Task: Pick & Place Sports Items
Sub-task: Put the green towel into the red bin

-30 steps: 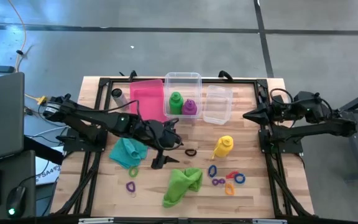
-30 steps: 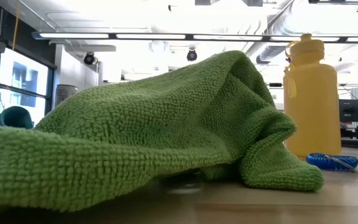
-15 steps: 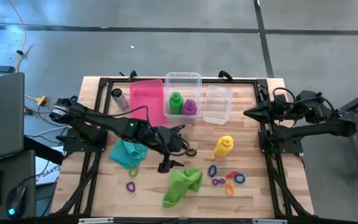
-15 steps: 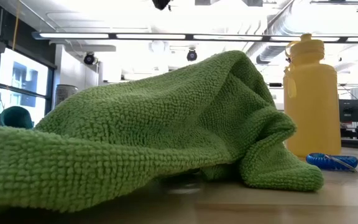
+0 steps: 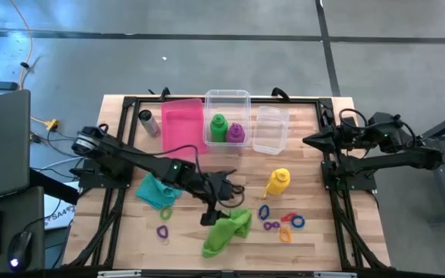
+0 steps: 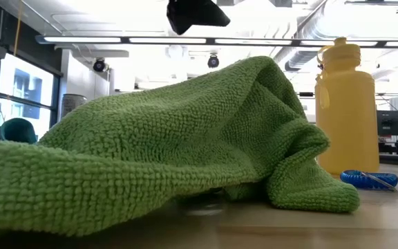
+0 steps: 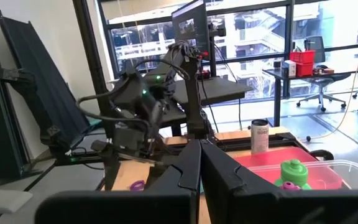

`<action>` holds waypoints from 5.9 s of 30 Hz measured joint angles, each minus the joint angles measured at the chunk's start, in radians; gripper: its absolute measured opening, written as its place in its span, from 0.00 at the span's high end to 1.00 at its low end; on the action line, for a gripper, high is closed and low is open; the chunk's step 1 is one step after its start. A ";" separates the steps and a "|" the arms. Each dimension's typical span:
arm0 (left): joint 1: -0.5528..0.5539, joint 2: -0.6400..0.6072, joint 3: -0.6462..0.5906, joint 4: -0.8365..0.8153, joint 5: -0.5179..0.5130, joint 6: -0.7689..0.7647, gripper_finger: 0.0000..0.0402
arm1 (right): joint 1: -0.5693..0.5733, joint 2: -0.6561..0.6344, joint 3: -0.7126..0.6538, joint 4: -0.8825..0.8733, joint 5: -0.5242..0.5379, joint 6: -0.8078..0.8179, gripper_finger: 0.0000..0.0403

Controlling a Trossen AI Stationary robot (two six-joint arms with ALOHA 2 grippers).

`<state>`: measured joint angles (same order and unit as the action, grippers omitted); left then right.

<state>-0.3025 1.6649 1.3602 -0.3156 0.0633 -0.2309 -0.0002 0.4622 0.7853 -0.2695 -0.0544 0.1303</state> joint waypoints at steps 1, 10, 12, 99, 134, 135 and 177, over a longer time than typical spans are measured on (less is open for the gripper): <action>-0.007 0.004 0.000 0.007 0.007 -0.012 0.17 | 0.000 0.000 0.000 -0.002 0.000 0.000 1.00; -0.049 0.079 0.000 0.050 0.017 -0.070 0.17 | 0.000 0.000 0.000 -0.003 0.000 0.000 1.00; -0.050 0.103 0.001 0.075 0.017 -0.073 0.17 | 0.000 0.000 0.000 -0.003 0.000 0.001 1.00; 0.022 -0.435 -0.001 -0.354 -0.432 -0.160 1.00 | 0.000 0.000 0.000 0.011 0.000 0.007 1.00; 0.676 -0.378 -0.002 -0.542 -0.592 -0.052 1.00 | 0.000 0.000 0.000 0.011 0.038 0.004 1.00; 0.683 -0.362 -0.002 -0.542 -0.592 -0.059 1.00 | 0.000 0.000 0.000 0.011 0.038 0.004 1.00; 0.835 -0.019 -0.002 -0.586 -0.300 -0.022 0.89 | 0.000 0.000 0.000 0.010 0.028 0.008 1.00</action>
<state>0.5326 1.6459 1.3585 -0.9012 -0.2367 -0.2529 0.0002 0.4620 0.7853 -0.2596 -0.0265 0.1383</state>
